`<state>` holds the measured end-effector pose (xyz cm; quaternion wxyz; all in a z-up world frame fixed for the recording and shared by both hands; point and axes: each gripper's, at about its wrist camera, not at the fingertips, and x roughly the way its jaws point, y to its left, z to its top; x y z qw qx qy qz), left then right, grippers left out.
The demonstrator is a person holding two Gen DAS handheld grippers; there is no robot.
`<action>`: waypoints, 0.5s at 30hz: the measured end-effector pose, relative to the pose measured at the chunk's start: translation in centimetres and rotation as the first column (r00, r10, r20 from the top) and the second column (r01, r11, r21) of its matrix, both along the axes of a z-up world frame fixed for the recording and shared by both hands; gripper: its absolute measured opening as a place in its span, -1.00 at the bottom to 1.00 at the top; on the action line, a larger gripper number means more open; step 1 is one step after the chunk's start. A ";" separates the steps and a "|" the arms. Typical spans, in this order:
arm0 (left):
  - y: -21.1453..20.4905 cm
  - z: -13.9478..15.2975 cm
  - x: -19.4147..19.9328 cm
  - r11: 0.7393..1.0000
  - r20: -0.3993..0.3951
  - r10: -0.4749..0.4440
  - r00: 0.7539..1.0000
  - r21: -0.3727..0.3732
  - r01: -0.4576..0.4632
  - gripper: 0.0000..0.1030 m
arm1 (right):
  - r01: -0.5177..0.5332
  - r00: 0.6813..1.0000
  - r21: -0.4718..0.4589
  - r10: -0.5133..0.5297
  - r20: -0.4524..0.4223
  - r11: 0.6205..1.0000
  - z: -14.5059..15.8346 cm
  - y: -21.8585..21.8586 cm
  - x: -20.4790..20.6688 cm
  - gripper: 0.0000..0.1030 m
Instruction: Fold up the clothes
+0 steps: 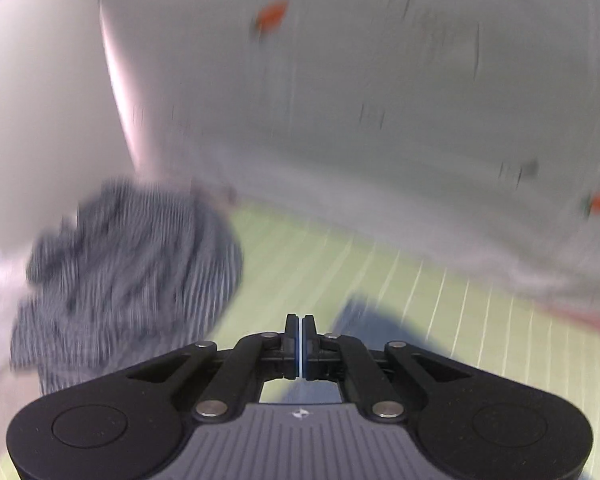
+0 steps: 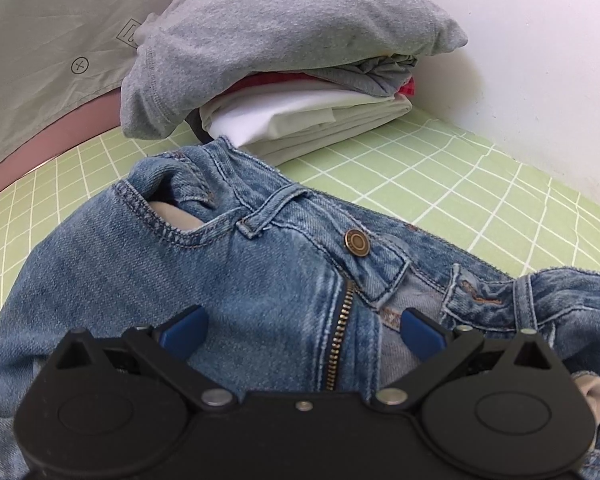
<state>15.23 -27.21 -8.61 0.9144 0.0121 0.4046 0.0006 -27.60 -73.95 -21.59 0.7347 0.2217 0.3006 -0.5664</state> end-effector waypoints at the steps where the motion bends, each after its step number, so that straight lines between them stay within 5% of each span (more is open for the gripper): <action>1: 0.4 -1.3 -0.5 1.000 -0.042 0.000 0.999 -0.017 -0.001 -0.76 | 0.000 1.000 -0.002 0.000 0.001 1.000 0.0 0.0 0.0 1.00; 7: 1.2 -7.7 -2.7 0.980 -0.236 0.007 0.972 -0.190 -0.054 -0.37 | 0.001 1.000 -0.013 -0.001 0.004 1.000 -0.1 0.1 0.0 1.00; 11: 0.3 -9.3 -2.1 0.960 -0.255 0.078 0.964 -0.240 -0.142 0.37 | 0.002 1.000 -0.022 -0.002 0.007 1.000 -0.1 0.3 0.0 1.00; 15: -0.1 -10.2 -0.3 0.923 -0.278 0.130 0.952 -0.318 -0.219 0.57 | 0.004 1.000 -0.036 -0.004 0.010 0.999 -0.2 0.4 0.0 1.00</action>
